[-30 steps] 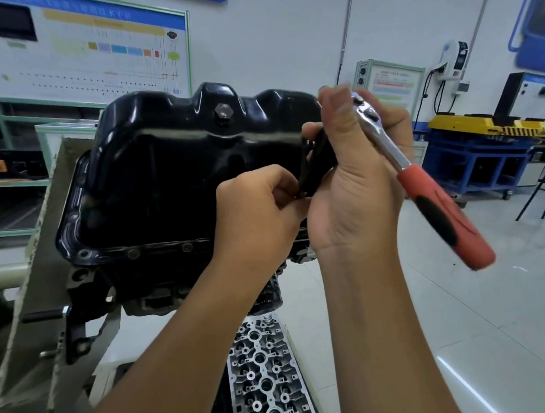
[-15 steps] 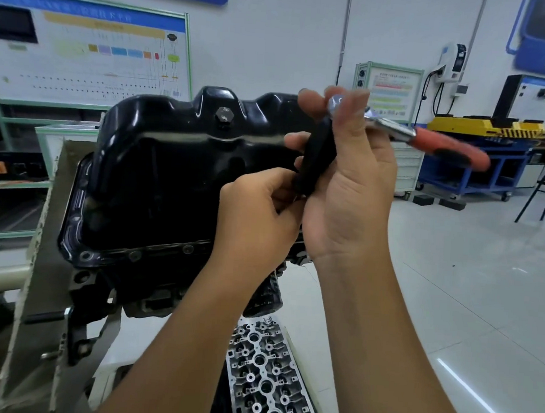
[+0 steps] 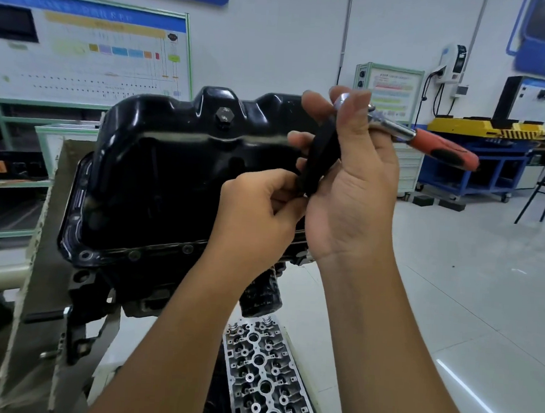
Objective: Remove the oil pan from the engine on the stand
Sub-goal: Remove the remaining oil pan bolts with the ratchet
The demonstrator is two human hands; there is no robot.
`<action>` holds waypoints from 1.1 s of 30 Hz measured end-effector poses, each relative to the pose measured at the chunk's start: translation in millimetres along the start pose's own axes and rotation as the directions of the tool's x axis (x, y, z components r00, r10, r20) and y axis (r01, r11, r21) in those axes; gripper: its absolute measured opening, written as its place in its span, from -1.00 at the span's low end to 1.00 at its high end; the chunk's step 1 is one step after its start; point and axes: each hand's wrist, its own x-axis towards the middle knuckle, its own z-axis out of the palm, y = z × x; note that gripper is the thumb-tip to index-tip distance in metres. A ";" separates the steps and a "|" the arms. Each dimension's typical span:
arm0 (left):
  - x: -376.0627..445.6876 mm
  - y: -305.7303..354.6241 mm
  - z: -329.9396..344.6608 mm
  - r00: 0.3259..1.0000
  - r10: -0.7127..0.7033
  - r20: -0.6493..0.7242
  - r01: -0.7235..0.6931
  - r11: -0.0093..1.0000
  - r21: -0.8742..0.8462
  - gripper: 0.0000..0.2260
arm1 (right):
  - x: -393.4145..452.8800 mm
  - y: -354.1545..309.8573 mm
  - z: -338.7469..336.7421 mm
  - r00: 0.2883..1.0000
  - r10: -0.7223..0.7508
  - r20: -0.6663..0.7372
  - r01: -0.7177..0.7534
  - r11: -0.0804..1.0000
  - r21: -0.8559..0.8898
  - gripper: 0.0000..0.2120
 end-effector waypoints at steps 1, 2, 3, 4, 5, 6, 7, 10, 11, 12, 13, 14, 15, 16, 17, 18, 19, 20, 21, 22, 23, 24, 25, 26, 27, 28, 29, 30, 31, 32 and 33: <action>0.1 0.2 0.0 1.000 0.003 0.000 -0.003 1.000 -0.003 -0.88 | 1.9 0.5 -2.1 1.000 0.016 0.020 -0.016 1.000 0.018 -0.52; -0.6 0.7 0.9 1.000 0.004 -0.022 -0.004 1.000 0.005 -0.88 | 3.9 1.4 -5.0 1.000 0.012 0.015 -0.013 0.999 0.033 -0.55; -1.7 1.6 3.1 0.998 0.004 -0.056 -0.003 1.000 0.020 -0.88 | 4.1 1.2 -6.3 1.000 -0.011 0.019 0.010 0.999 0.043 -0.61; -3.1 2.4 6.2 0.996 0.004 -0.093 -0.001 0.999 0.034 -0.88 | 5.2 2.0 -9.7 0.999 -0.034 0.035 0.032 0.998 0.044 -0.67; -4.1 3.1 9.1 0.992 0.006 -0.124 -0.001 0.999 0.044 -0.87 | 4.8 1.4 -10.7 0.997 -0.058 0.052 0.057 0.998 0.028 -0.68; -4.7 3.4 11.5 0.990 0.012 -0.143 -0.005 0.999 0.051 -0.87 | 4.8 0.8 -11.0 0.995 -0.086 0.045 0.087 0.996 -0.017 -0.64; -4.3 3.2 12.3 0.989 0.021 -0.144 -0.013 0.998 0.056 -0.88 | 3.9 -0.6 -9.9 0.994 -0.103 0.042 0.104 0.994 -0.036 -0.60; 0.4 0.8 7.4 0.998 0.032 -0.051 -0.029 0.998 0.049 -0.85 | 6.0 -1.1 -6.5 1.000 0.020 -0.009 -0.020 1.000 0.012 -0.58; 2.4 -0.6 5.0 0.999 0.031 -0.030 -0.030 0.998 0.046 -0.85 | 6.7 -0.2 -5.9 0.999 0.053 0.004 -0.053 0.997 0.056 -0.64; 3.6 -1.9 3.8 0.999 0.031 -0.030 -0.030 0.998 0.050 -0.85 | 7.3 0.4 -5.3 0.998 0.061 0.014 -0.063 0.993 0.097 -0.72; 3.6 -2.4 4.0 0.998 0.033 -0.046 -0.031 0.998 0.059 -0.85 | 7.9 1.8 -6.1 0.999 0.047 0.020 -0.049 0.990 0.134 -0.77; 2.3 -2.2 6.0 0.997 0.040 -0.069 -0.035 0.997 0.070 -0.85 | 7.9 2.5 -6.6 1.000 0.015 0.014 -0.017 0.988 0.153 -0.76; -0.1 -1.5 9.1 0.994 0.053 -0.093 -0.045 0.996 0.078 -0.86 | 8.6 2.9 -7.3 1.000 -0.022 0.000 0.022 0.985 0.170 -0.72; -3.0 -0.8 12.9 0.991 0.067 -0.114 -0.058 0.995 0.082 -0.86 | 9.5 3.4 -8.5 0.998 -0.051 -0.021 0.054 0.983 0.176 -0.67; -5.3 -0.7 16.2 0.988 0.080 -0.131 -0.069 0.994 0.082 -0.87 | 10.9 4.2 -10.4 0.997 -0.065 -0.032 0.070 0.982 0.176 -0.65; -6.8 -1.6 18.3 0.987 0.090 -0.136 -0.079 0.993 0.083 -0.89 | 12.2 4.8 -11.9 0.998 -0.061 -0.035 0.066 0.983 0.170 -0.67; -6.9 -3.2 19.1 0.988 0.097 -0.124 -0.086 0.992 0.090 -0.91 | 13.7 5.1 -13.2 0.999 -0.044 -0.023 0.047 0.985 0.167 -0.72; -6.0 -4.8 18.7 0.990 0.099 -0.099 -0.089 0.991 0.104 -0.92 | 14.8 5.0 -14.3 1.000 -0.020 -0.002 0.020 0.987 0.162 -0.80; -4.4 -6.4 17.9 0.993 0.094 -0.072 -0.085 0.989 0.120 -0.92 | 15.8 5.2 -15.4 1.000 0.005 0.024 -0.009 0.988 0.156 -0.86; -3.0 -7.9 17.2 0.995 0.084 -0.061 -0.076 0.989 0.128 -0.93 | 16.5 5.6 -16.3 0.998 0.027 0.054 -0.035 0.988 0.148 -0.89; -2.2 -8.7 16.4 0.995 0.074 -0.074 -0.064 0.990 0.127 -0.94 | 16.5 6.2 -16.8 0.996 0.041 0.085 -0.053 0.988 0.143 -0.89; -2.5 -8.6 16.3 0.993 0.065 -0.103 -0.052 0.991 0.120 -0.93 | 16.0 6.7 -16.3 0.993 0.043 0.108 -0.058 0.988 0.140 -0.89; -3.7 -7.6 16.8 0.989 0.056 -0.135 -0.041 0.993 0.108 -0.92 | 15.5 7.5 -15.8 0.993 0.034 0.117 -0.051 0.989 0.139 -0.89; -5.3 -6.4 17.8 0.986 0.047 -0.162 -0.032 0.995 0.095 -0.92 | 15.6 8.5 -15.2 0.994 0.018 0.104 -0.032 0.990 0.136 -0.89; -7.2 -5.2 18.6 0.982 0.042 -0.185 -0.026 0.996 0.089 -0.91 | 16.3 9.5 -15.2 0.997 -0.001 0.075 -0.009 0.991 0.132 -0.87; -9.1 -4.3 18.8 0.978 0.040 -0.207 -0.021 0.995 0.093 -0.90 | 17.6 10.4 -15.3 0.999 -0.019 0.042 0.014 0.991 0.133 -0.84; -10.5 -4.0 18.3 0.974 0.040 -0.224 -0.017 0.994 0.104 -0.87 | 19.5 11.0 -16.0 0.999 -0.033 0.014 0.030 0.989 0.146 -0.82; -11.9 -4.5 17.1 0.971 0.038 -0.238 -0.011 0.993 0.116 -0.85 | 21.3 11.2 -17.3 0.999 -0.037 -0.007 0.037 0.984 0.173 -0.81; -13.5 -5.5 15.6 0.967 0.039 -0.251 -0.005 0.991 0.132 -0.84 | 23.5 11.2 -18.8 0.999 -0.030 -0.021 0.034 0.978 0.208 -0.81; -15.4 -7.5 14.4 0.963 0.038 -0.268 0.002 0.989 0.148 -0.83 | 25.9 10.9 -20.4 0.999 -0.013 -0.030 0.020 0.969 0.246 -0.82; -18.7 -10.2 14.2 0.958 0.021 -0.287 0.024 0.988 0.151 -0.83 | 27.9 10.3 -22.0 0.999 0.009 -0.038 0.002 0.960 0.280 -0.82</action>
